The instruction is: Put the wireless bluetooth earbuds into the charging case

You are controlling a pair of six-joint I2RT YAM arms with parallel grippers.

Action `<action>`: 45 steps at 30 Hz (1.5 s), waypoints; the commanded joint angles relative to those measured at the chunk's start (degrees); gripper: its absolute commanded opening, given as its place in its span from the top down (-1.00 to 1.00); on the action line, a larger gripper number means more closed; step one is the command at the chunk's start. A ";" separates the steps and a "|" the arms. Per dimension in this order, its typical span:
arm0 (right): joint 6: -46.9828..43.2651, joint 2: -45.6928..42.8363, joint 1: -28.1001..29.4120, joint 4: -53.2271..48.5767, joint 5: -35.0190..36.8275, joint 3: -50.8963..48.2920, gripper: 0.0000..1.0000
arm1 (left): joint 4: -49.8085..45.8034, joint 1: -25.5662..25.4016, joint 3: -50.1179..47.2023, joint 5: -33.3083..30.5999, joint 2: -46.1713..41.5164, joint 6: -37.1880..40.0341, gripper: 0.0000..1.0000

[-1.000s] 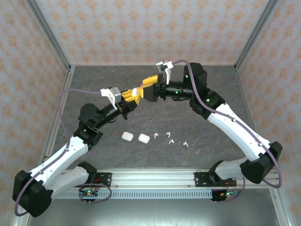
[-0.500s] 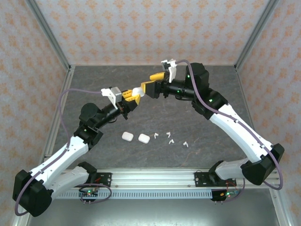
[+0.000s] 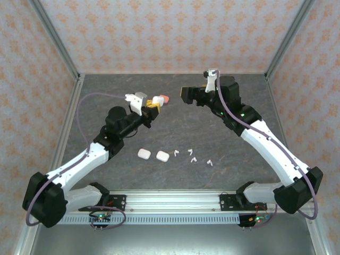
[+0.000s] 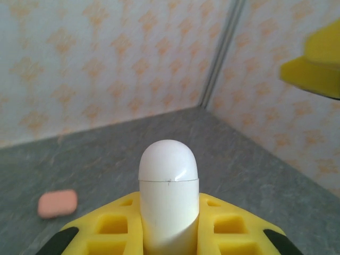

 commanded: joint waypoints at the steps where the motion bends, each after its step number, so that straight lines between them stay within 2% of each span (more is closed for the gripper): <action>1: -0.07 -1.13 -1.89 -2.36 7.12 -2.32 -0.98 | -8.10 0.25 5.70 -6.25 3.21 -2.60 1.00; 5: 1.73 -1.08 -4.35 -2.82 6.53 -5.34 -0.98 | -10.61 0.96 8.39 -6.82 7.20 -4.50 1.00; 10: 2.20 -0.75 -5.46 -2.71 5.04 -7.05 -0.98 | -18.48 3.00 13.76 -7.68 13.07 -7.53 1.00; 19: 0.43 1.35 -5.67 -3.76 3.87 -6.03 -0.98 | -19.17 7.49 17.65 0.27 25.50 -14.57 1.00; 26: -0.33 4.00 -5.72 -5.59 2.55 -3.72 -0.98 | -15.80 8.48 20.42 4.55 33.37 -17.51 1.00; 33: -0.81 5.28 -5.69 -6.14 1.66 -3.32 -0.98 | -11.65 8.46 20.79 7.53 39.70 -21.69 0.78; 40: -0.39 6.24 -5.72 -6.50 1.67 -3.01 -0.98 | -10.09 8.47 21.91 8.87 44.61 -24.16 0.67; 45: 0.22 6.82 -5.69 -6.78 1.63 -2.30 -0.98 | -12.31 8.44 22.02 7.03 45.11 -22.36 0.37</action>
